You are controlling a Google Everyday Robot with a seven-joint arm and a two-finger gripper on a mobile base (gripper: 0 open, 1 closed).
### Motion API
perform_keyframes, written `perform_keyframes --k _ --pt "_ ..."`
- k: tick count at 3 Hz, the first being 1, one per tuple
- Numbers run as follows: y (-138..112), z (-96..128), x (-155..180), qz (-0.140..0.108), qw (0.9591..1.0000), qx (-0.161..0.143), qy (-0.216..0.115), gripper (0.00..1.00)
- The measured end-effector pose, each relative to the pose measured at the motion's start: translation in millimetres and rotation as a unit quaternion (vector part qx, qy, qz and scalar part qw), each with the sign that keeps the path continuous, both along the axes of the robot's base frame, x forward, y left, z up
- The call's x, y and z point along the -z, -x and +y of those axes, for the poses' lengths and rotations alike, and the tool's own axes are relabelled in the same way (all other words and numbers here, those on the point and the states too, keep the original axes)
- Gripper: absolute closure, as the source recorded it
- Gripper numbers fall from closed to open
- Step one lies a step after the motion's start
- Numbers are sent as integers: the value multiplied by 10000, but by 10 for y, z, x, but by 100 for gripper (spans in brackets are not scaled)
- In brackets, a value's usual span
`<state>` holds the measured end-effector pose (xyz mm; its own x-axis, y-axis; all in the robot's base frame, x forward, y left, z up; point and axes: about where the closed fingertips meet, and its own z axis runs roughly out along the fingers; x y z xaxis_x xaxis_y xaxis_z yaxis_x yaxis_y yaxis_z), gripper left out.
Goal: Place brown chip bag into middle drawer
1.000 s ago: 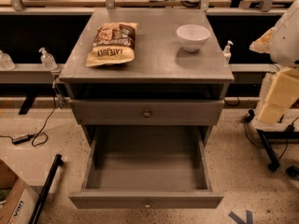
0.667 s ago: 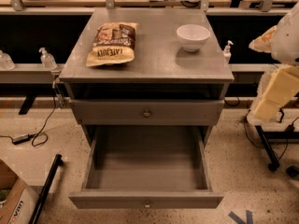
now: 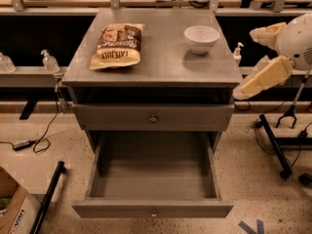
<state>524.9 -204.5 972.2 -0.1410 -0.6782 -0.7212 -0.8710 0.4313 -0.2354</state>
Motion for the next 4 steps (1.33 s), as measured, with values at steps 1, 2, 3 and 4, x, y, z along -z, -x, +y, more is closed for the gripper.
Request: perform_keyframes --k 1,2,3,4 --pt "-48 195 -63 -5 9984 -142 -551 0" --pt "-57 187 -25 74 9991 -86 -421 0" --pt "-340 365 176 175 9991 -54 -394 0" --pt "-746 676 374 160 9984 -69 -546 0"
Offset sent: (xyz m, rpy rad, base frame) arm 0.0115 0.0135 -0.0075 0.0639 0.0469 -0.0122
